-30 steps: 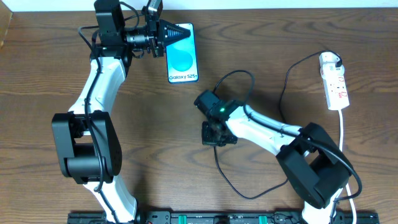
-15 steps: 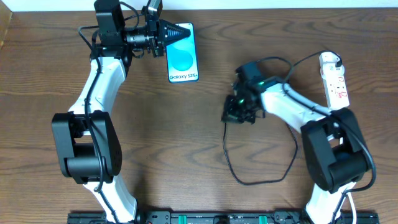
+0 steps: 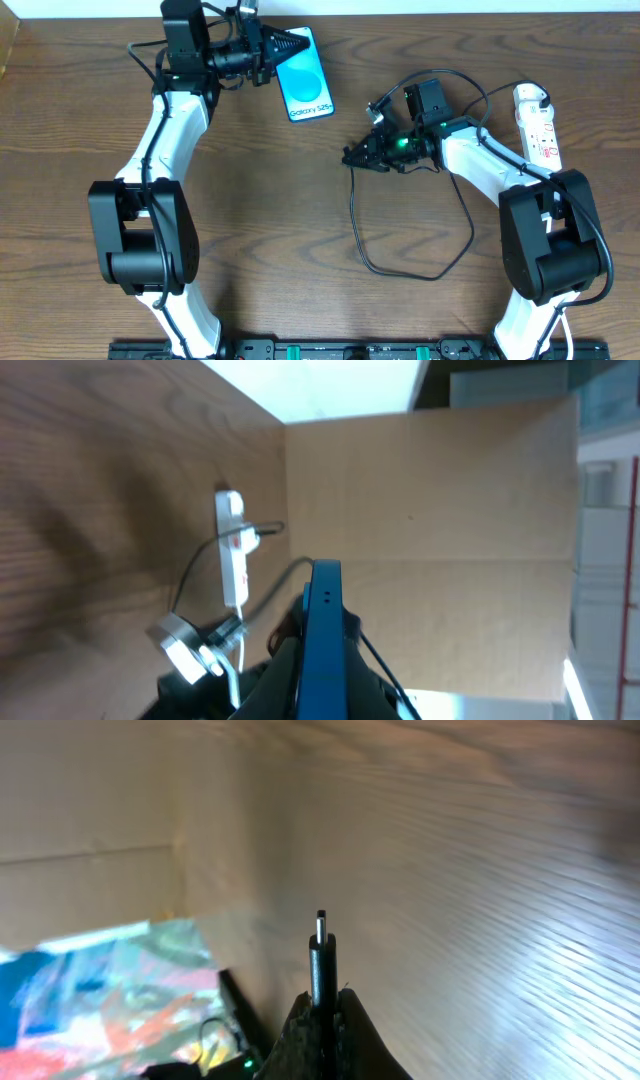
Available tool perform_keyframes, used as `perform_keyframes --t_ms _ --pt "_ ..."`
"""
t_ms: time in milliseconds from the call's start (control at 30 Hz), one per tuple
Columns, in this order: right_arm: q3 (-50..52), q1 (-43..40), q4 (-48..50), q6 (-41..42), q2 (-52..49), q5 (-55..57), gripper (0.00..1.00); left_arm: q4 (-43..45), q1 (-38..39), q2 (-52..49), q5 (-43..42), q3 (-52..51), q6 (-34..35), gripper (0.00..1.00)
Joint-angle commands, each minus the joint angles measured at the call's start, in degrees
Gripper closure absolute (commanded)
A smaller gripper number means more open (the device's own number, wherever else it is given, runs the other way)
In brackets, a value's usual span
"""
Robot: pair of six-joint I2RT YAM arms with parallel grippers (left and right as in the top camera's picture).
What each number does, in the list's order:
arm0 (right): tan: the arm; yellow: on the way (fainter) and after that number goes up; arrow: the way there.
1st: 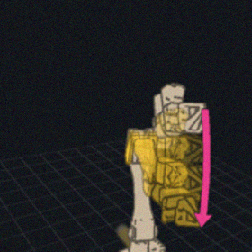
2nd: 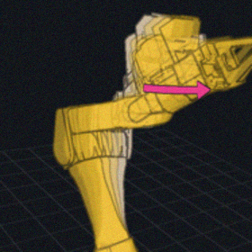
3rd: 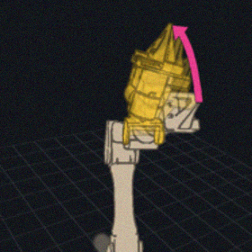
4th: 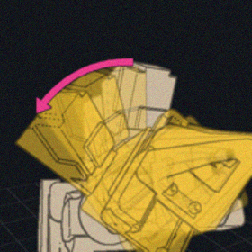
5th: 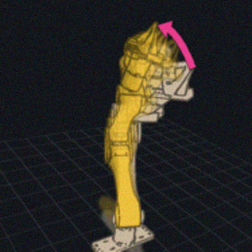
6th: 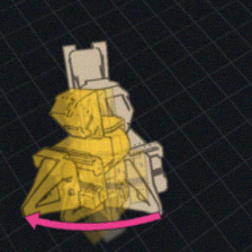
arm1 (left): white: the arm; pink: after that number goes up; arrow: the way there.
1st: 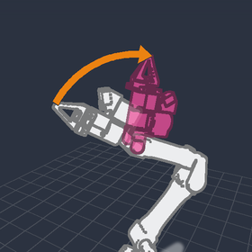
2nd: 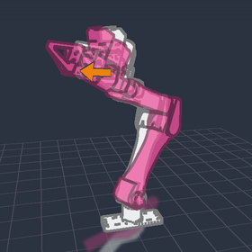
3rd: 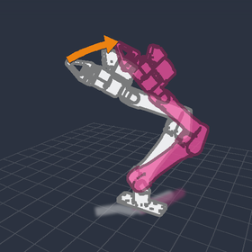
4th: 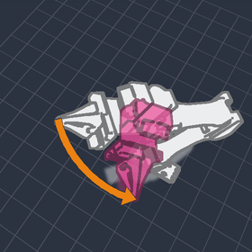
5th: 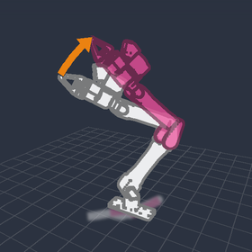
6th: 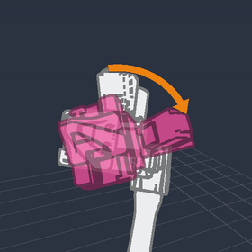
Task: Plug charger to phone and switch on socket
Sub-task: 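Lift the connector with the right gripper toward the phone's bottom edge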
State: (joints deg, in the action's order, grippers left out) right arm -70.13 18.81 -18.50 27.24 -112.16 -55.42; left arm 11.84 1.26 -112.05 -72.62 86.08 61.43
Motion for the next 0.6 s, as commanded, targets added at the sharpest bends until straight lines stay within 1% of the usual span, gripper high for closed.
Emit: perform_keyframes --t_ms 0,133,233,300,567 --pt "-0.33 -0.20 2.08 -2.54 -0.90 -9.33 0.99 0.35 -0.15 1.57 4.44 1.03 -0.31 0.93" --pt "-0.33 -0.52 5.84 -2.47 -0.90 -15.15 0.99 0.52 -0.15 1.57 5.88 1.03 -0.04 0.93" --pt "-0.33 -0.85 7.98 -2.10 -0.90 -16.17 0.99 0.52 -0.15 1.57 5.53 1.03 -0.07 0.93" --pt "-0.33 -1.03 9.94 -0.39 -0.90 -16.35 0.99 0.63 -0.20 1.57 5.66 1.05 -0.07 0.93" --pt "-0.33 -1.44 20.55 5.18 -0.90 -21.55 0.99 7.19 -0.22 1.57 5.88 1.05 0.35 0.92"
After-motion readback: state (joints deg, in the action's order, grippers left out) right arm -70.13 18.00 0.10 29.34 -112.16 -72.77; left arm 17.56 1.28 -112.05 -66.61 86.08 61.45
